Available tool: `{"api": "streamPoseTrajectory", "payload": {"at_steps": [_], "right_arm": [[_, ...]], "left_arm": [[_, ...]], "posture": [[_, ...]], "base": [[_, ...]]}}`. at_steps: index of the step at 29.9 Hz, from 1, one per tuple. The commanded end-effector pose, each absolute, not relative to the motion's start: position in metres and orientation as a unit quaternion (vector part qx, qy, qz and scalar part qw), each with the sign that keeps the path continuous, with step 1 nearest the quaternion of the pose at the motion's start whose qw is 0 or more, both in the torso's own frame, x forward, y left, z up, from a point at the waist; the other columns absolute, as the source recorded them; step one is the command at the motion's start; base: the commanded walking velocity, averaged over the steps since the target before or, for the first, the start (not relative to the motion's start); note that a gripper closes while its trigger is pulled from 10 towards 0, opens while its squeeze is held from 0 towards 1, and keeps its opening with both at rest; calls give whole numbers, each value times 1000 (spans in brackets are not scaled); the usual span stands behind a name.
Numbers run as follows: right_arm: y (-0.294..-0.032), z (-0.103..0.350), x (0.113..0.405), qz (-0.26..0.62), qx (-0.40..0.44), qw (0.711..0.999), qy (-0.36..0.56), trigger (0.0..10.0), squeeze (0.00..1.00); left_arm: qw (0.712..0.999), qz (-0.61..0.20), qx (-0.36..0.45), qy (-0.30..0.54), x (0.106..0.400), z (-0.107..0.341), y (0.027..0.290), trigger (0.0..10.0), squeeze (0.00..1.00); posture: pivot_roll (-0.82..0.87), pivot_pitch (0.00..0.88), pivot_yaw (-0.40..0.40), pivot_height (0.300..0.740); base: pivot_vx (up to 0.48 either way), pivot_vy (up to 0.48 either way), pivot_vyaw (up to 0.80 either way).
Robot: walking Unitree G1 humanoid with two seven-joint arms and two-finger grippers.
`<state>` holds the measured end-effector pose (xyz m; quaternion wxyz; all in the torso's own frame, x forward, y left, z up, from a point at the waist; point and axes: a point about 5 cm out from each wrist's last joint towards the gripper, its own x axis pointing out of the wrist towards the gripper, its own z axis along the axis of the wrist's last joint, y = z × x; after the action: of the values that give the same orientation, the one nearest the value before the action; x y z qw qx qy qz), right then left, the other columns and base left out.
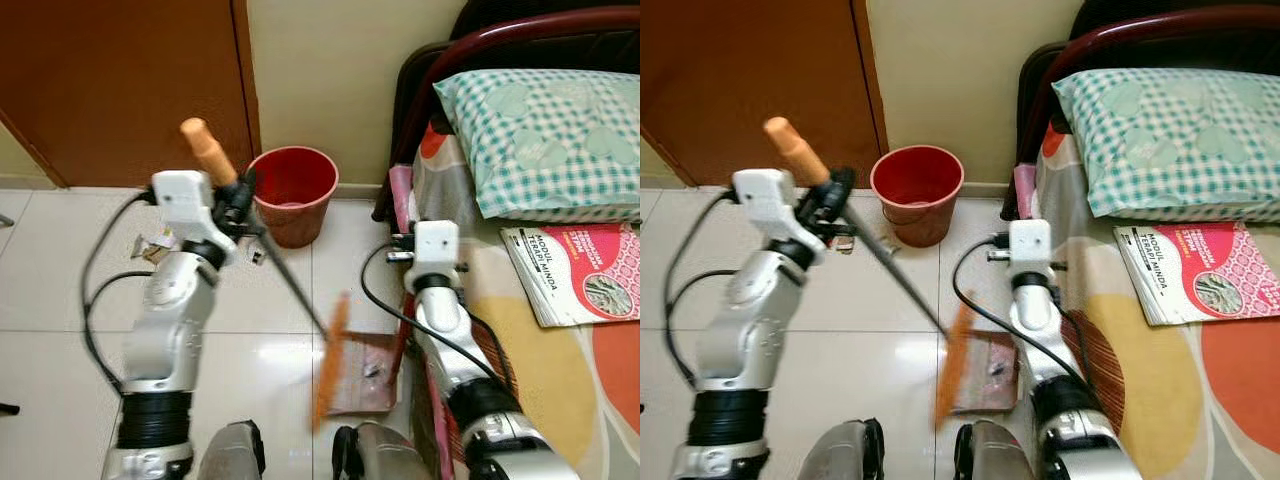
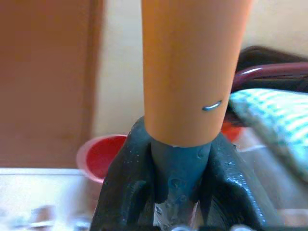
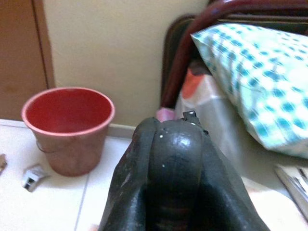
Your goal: Sweep floor
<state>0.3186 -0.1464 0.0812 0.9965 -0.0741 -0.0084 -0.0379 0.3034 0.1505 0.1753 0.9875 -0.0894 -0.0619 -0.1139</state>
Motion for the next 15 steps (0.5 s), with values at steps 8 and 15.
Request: {"api": "streamPoseTrajectory", "payload": {"at_steps": [8,15], "right_arm": [[-175,78,289,-53,-3,999,-5,10000,0],[-178,84,270,-33,51,998,-19,10000,0]], "left_arm": [[997,-79,-4,-27,277,148,174,10000,0],[995,-94,-3,29,250,104,169,10000,0]], "posture": [[33,116,-47,740],[27,47,-21,740]], "base": [[0,0,0],[0,0,0]]}}
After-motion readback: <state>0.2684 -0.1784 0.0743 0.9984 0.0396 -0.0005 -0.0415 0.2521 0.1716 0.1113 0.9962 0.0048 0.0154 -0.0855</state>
